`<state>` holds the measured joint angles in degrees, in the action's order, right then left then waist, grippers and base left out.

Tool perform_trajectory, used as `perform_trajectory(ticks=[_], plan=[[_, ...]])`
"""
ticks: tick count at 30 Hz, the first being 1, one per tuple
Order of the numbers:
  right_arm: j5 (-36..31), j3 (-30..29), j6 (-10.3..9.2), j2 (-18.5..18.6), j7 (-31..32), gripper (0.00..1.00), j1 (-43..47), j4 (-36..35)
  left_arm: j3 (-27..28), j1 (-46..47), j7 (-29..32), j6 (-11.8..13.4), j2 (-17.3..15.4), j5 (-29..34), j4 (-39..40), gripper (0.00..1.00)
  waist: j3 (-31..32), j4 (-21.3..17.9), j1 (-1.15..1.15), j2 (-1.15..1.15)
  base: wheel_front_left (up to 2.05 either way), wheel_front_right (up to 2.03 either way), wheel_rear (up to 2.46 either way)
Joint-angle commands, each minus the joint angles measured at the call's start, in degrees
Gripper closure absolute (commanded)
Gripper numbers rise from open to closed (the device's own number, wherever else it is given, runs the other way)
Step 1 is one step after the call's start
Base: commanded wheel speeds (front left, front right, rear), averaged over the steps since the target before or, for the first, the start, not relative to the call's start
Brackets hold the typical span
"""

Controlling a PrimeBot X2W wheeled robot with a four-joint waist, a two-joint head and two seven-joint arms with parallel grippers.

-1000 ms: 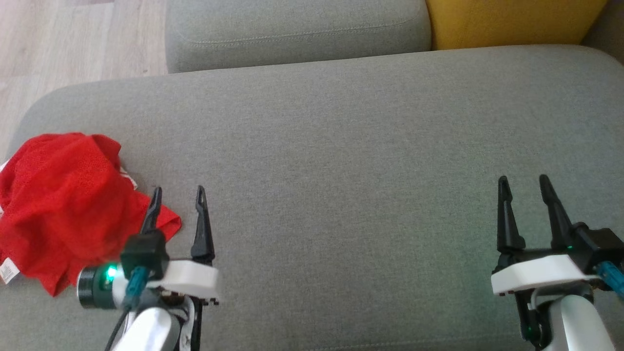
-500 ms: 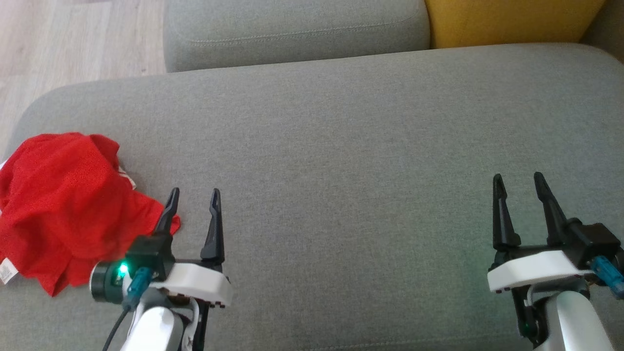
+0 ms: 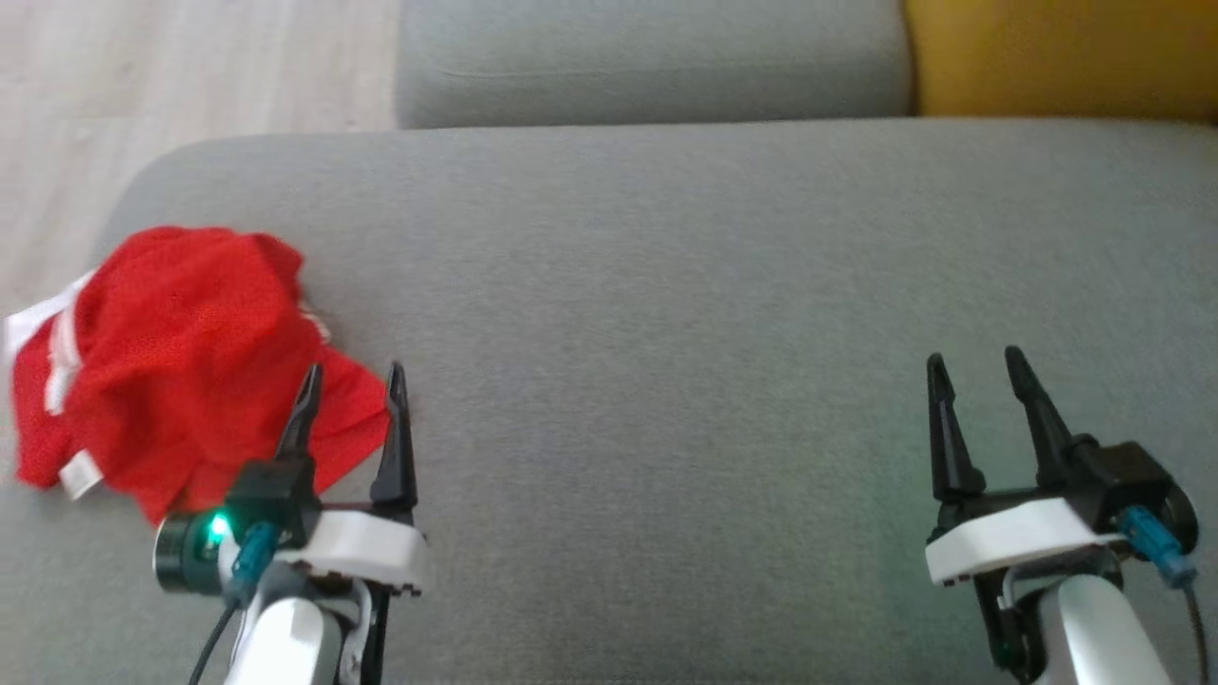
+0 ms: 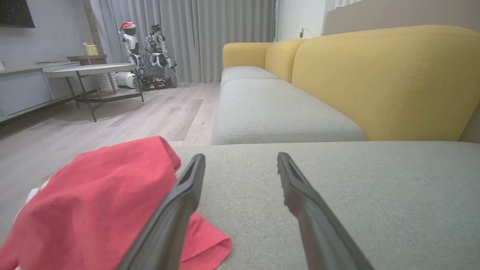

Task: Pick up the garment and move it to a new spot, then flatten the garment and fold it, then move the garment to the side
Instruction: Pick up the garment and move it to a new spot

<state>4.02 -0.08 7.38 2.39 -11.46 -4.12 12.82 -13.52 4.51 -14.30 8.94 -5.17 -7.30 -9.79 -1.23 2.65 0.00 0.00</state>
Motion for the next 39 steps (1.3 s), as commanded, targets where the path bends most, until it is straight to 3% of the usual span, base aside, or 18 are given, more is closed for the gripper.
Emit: perform_trajectory(ticks=[1,12,22,39], plan=[[0.3,1.8,0.11,0.5,-0.7,0.00,-1.2,-1.3,2.8,0.4,-0.7,-0.4,-0.2,0.7,1.4,0.00,1.7,3.1,0.00,0.00,0.00,0.00,0.00],[1.9,5.6,0.11,0.5,-1.7,0.00,0.3,0.4,5.6,-1.8,-0.7,-1.0,0.1,2.8,2.2,0.00,4.6,13.9,0.00,0.00,0.00,0.00,0.00],[3.5,6.1,0.11,0.5,-2.4,0.00,1.2,1.7,6.5,-3.7,-0.7,-2.4,0.1,3.5,2.5,0.00,6.0,21.5,0.00,0.00,0.00,0.00,0.00],[4.9,8.3,0.11,0.5,-2.7,0.00,1.3,2.4,10.2,-5.0,-0.7,-4.9,1.4,0.5,2.6,0.00,5.6,24.2,0.00,0.00,0.00,0.00,0.00]])
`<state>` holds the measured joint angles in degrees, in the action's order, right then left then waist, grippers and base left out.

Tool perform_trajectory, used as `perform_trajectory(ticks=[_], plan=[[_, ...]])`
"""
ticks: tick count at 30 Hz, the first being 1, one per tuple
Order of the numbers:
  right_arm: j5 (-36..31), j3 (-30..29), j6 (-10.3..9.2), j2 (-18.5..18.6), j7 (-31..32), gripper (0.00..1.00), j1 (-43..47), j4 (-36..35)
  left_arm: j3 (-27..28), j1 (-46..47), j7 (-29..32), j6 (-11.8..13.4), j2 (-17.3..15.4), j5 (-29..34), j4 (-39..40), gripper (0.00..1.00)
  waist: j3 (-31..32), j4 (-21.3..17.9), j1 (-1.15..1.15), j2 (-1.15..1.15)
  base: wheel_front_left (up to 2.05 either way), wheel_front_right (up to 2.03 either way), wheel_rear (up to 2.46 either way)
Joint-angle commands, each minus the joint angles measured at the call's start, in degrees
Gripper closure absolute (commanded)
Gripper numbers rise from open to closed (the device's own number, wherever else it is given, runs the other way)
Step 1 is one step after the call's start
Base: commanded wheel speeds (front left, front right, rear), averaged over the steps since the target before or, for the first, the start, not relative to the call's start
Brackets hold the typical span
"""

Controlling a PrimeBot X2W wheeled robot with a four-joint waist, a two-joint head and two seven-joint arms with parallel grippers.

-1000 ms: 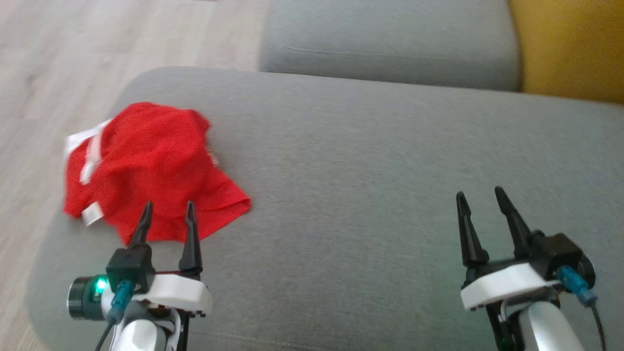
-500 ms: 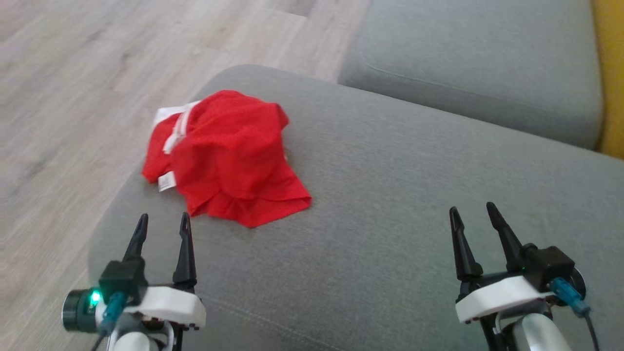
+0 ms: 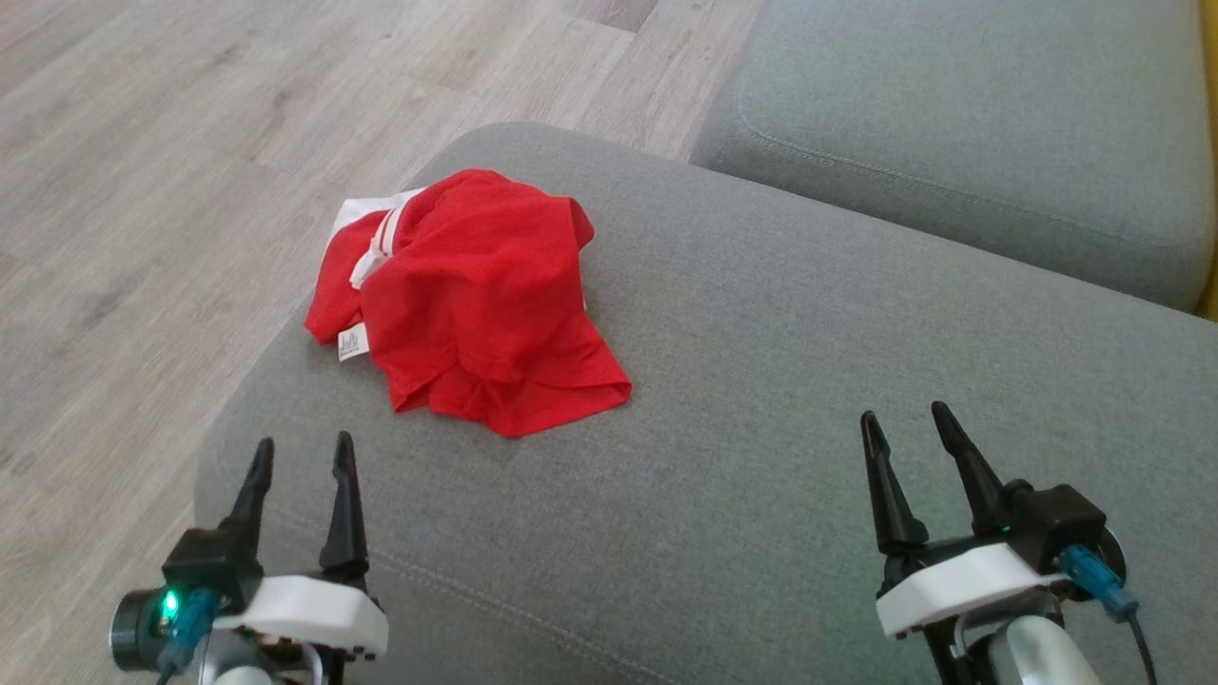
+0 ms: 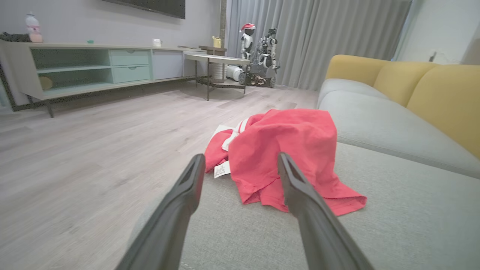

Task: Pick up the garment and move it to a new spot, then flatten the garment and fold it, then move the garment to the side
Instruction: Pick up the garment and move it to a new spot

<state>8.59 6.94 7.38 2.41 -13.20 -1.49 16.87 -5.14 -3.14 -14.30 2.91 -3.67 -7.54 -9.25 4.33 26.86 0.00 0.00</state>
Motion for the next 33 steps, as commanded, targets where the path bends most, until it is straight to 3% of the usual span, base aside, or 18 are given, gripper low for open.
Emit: perform_trajectory(ticks=[1,7,16,28,33], plan=[[0.2,1.0,0.11,0.5,-1.0,0.00,-1.2,-1.6,1.8,3.1,-0.7,-0.3,0.0,-0.1,1.7,0.00,0.0,0.0,0.00,0.00,0.00,0.00,0.00],[-0.3,-0.2,0.11,0.5,-0.1,0.00,-1.5,-2.3,3.3,7.2,-0.7,-2.3,-1.2,-0.8,-1.6,0.00,-2.3,-1.9,0.00,0.00,0.00,0.00,0.00],[-3.0,-2.3,0.11,0.5,1.2,0.00,-4.1,-4.9,3.3,21.0,4.0,-7.3,-7.1,-2.4,-11.5,0.00,-8.6,-6.9,0.00,0.00,0.00,0.00,0.00],[-5.1,-3.3,0.11,0.5,2.7,0.00,-7.9,-10.6,1.9,38.8,16.6,-10.1,-16.6,-6.3,-28.6,0.00,-18.3,-15.3,0.00,0.00,0.00,0.00,0.00],[-5.2,-3.0,0.11,0.5,2.8,0.00,-8.7,-11.6,0.4,42.5,18.7,-10.3,-19.7,-6.6,-34.3,0.00,-20.4,-17.5,0.00,0.00,0.00,0.00,0.00]])
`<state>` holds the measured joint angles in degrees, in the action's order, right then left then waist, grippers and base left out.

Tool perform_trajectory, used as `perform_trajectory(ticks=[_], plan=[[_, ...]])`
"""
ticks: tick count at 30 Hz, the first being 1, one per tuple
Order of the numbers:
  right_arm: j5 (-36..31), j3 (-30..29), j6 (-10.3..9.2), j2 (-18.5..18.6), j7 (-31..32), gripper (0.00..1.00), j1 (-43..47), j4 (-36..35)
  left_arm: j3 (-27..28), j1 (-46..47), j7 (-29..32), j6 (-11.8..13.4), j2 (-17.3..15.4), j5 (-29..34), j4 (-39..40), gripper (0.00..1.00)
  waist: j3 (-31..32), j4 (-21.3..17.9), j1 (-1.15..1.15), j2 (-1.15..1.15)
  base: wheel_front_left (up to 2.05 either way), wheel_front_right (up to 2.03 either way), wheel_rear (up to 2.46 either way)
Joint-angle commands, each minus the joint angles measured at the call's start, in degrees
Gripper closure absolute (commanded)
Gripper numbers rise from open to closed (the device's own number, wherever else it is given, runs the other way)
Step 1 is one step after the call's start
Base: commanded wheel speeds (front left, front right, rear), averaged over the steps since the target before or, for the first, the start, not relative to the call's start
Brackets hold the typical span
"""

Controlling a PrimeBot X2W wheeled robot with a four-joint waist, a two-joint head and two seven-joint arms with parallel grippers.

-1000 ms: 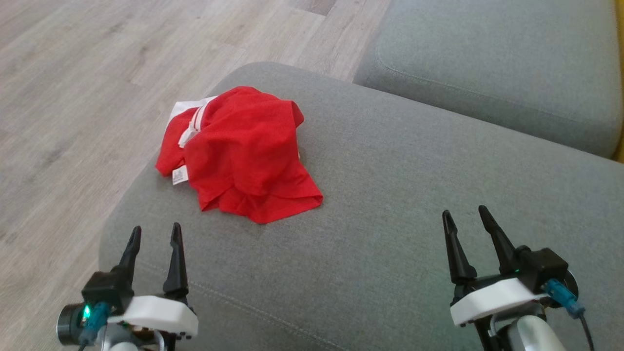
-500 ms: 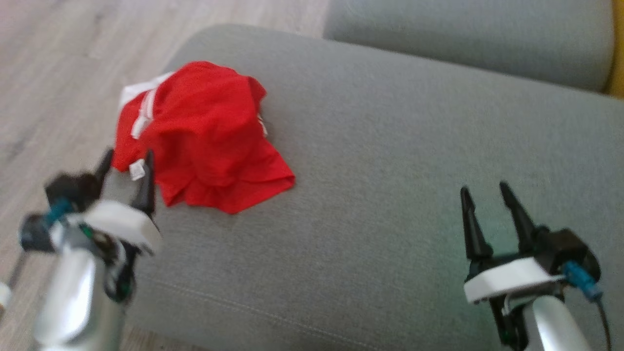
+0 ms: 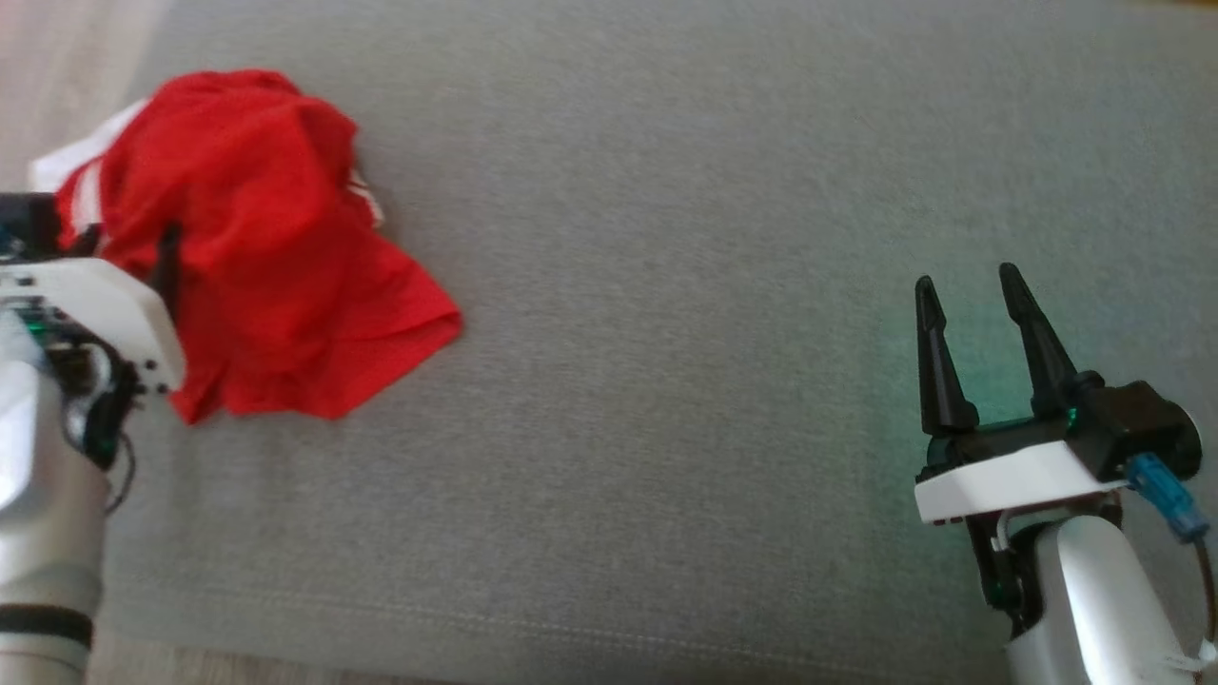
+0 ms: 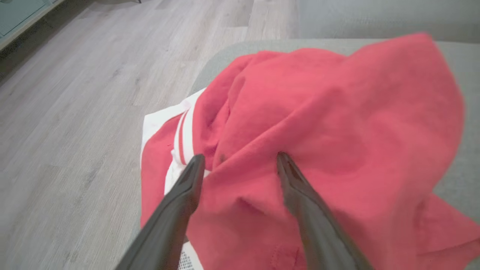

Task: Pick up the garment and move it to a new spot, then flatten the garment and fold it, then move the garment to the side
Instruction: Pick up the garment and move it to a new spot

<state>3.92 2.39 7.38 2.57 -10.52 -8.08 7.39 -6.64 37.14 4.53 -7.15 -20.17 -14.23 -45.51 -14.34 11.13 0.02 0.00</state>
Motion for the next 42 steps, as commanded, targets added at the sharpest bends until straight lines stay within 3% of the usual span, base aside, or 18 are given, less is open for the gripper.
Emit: perform_trajectory(ticks=[1,8,9,10,11,16,27,35,42], plan=[[-0.6,1.6,0.11,0.3,0.1,0.00,-2.2,-2.3,1.7,3.0,0.0,-0.2,-3.7,-0.2,0.6,0.00,-2.1,-2.2,-0.02,0.00,0.00,0.00,0.00],[-0.6,1.2,0.11,0.3,-0.2,0.00,-2.6,-2.6,-1.6,6.2,0.4,-0.3,-6.0,-2.5,-6.8,0.00,-3.7,-4.2,-0.02,0.00,0.00,0.00,0.00],[-0.6,1.2,0.11,0.3,-0.3,0.00,-2.6,-2.6,-1.7,6.5,0.5,-0.3,-6.1,-3.0,-7.8,0.14,-3.8,-4.3,-0.02,0.00,0.00,0.00,0.00],[-0.6,1.1,0.11,0.3,-0.3,0.00,-2.6,-2.5,-2.1,6.8,0.4,-0.3,-6.1,-3.6,-8.6,0.69,-3.9,-4.4,-0.02,0.00,0.00,0.00,0.00],[-0.6,1.0,0.11,0.3,-0.3,0.00,-2.6,-2.5,-2.4,7.0,0.1,-0.3,-6.1,-4.2,-9.3,1.00,-3.9,-4.4,-0.02,0.00,0.00,0.00,0.00],[-0.6,0.7,0.11,0.3,-0.5,0.00,-2.9,-2.0,-4.4,8.2,-2.1,-0.3,-5.9,-7.1,-11.0,1.00,-3.7,-4.0,-0.02,0.00,0.00,0.00,0.00],[0.5,0.1,0.11,0.3,-1.3,0.00,-2.2,0.2,-4.2,11.8,-14.4,-0.3,-6.2,-10.4,-8.7,1.00,0.7,-2.1,-0.02,0.00,0.00,0.00,0.00],[1.9,0.1,0.11,0.3,-2.1,0.00,-1.4,1.9,-3.5,11.9,-17.9,-0.3,-5.6,-11.9,-1.4,1.00,4.5,-1.7,-0.02,0.00,0.00,0.00,0.00],[2.7,-0.1,0.11,0.3,-2.8,0.00,-1.0,2.9,-3.7,10.7,-17.0,0.7,-3.4,-13.2,8.3,1.00,6.7,-2.7,-0.02,0.00,0.00,0.00,0.00]])
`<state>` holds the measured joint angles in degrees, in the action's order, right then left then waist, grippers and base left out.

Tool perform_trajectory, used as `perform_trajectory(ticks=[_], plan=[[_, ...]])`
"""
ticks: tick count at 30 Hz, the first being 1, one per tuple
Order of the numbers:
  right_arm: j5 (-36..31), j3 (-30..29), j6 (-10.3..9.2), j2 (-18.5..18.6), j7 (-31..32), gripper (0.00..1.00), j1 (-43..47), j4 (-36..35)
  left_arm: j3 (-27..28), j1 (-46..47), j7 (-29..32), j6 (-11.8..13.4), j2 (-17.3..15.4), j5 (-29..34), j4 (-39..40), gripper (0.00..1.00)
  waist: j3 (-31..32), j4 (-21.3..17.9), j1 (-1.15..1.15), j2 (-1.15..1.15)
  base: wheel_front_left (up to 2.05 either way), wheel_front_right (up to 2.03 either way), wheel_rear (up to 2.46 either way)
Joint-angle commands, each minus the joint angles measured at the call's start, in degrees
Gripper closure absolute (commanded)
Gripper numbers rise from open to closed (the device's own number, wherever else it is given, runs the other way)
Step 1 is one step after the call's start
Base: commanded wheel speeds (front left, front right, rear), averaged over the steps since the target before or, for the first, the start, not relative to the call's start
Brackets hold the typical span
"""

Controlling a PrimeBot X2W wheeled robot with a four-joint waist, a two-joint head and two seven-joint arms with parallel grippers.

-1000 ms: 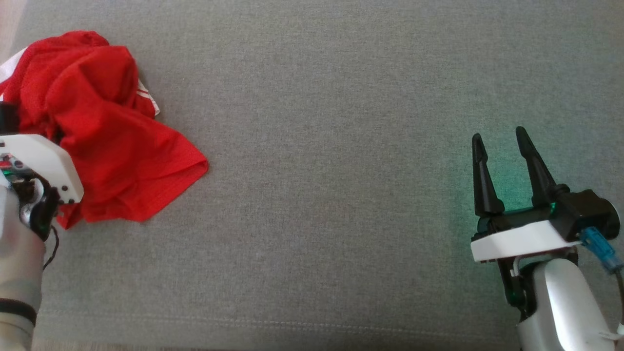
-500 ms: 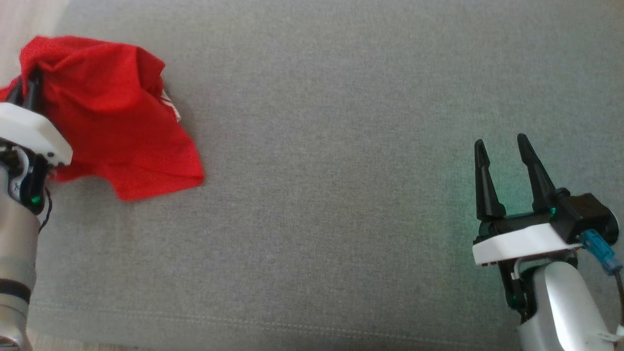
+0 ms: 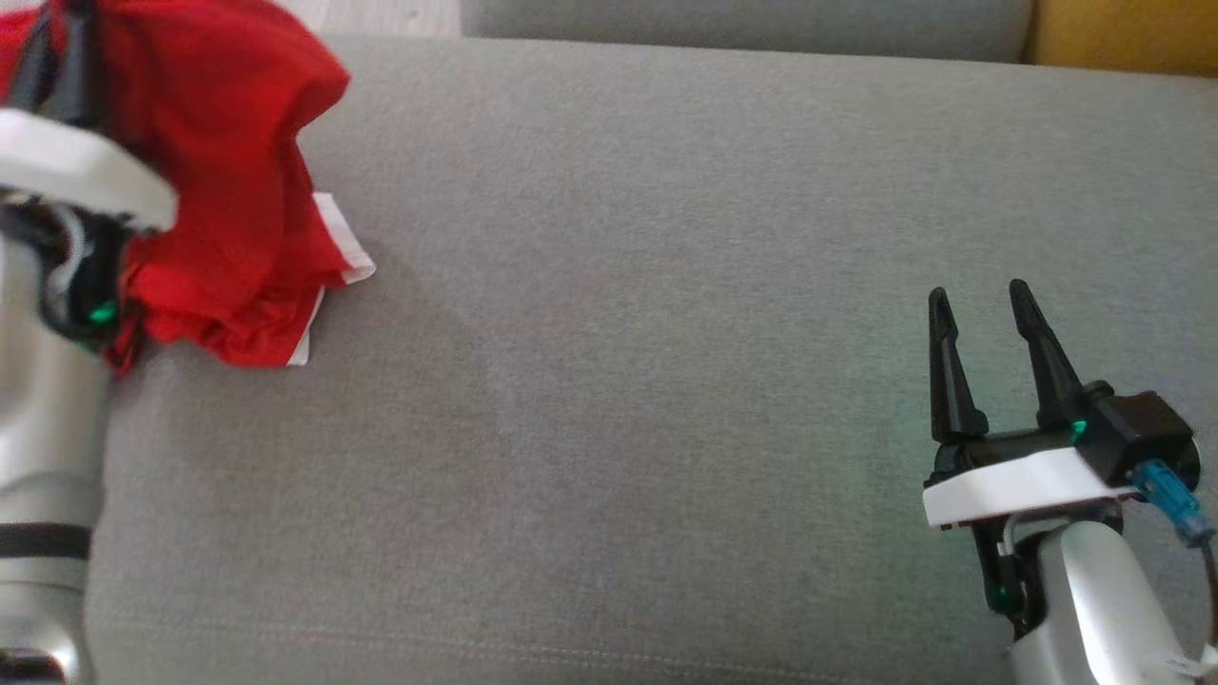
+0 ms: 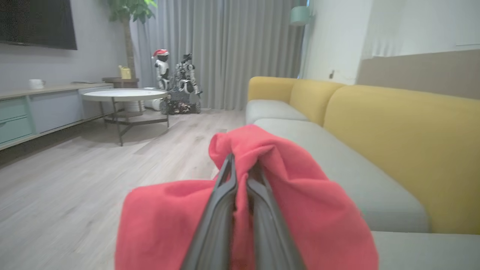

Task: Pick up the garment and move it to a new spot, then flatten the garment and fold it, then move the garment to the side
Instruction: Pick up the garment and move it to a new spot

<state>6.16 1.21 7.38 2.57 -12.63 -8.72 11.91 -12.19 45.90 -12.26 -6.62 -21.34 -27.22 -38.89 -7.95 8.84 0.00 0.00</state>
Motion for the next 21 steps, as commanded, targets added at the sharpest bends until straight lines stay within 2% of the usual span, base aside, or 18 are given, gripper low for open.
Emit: perform_trajectory(ticks=[1,5,8,12,16,17,21], plan=[[0.5,1.0,0.11,0.3,-0.8,0.00,-0.4,-1.5,1.5,1.6,0.5,0.2,-1.7,-0.3,3.7,1.00,0.7,-0.8,0.00,0.00,0.00,0.00,0.00],[0.9,0.4,0.11,0.3,-1.2,0.00,-0.9,-1.8,0.4,-0.1,4.4,1.9,0.6,-1.2,11.8,1.00,1.6,-3.0,0.00,0.00,0.00,0.00,0.00],[1.0,-0.2,0.11,0.3,-1.4,0.00,-1.4,-2.5,0.4,-1.4,6.6,4.8,2.4,-1.9,17.3,1.00,2.0,-5.5,0.00,0.00,0.00,0.00,0.00],[1.0,-0.7,0.11,0.3,-1.4,0.00,-2.0,-3.7,-1.2,-3.1,9.0,7.1,4.8,-1.8,22.5,1.00,1.9,-9.5,0.00,0.00,0.00,0.00,0.00],[1.0,-0.8,0.11,0.3,-1.0,0.00,-2.3,-5.3,-3.5,-4.5,10.4,8.8,7.2,-1.2,24.6,1.00,1.5,-14.1,0.00,0.00,0.00,0.00,0.00],[1.2,-1.0,0.11,0.3,-0.8,0.00,-2.5,-6.2,-4.4,-5.1,10.5,9.9,8.6,-0.7,24.7,1.00,1.1,-16.5,0.00,0.00,0.00,0.00,0.00],[1.4,-1.5,0.11,0.3,-0.4,0.00,-2.7,-8.4,-6.8,-6.2,9.8,11.6,11.3,0.7,23.1,1.00,-0.1,-20.7,0.00,0.00,0.00,0.00,0.00]])
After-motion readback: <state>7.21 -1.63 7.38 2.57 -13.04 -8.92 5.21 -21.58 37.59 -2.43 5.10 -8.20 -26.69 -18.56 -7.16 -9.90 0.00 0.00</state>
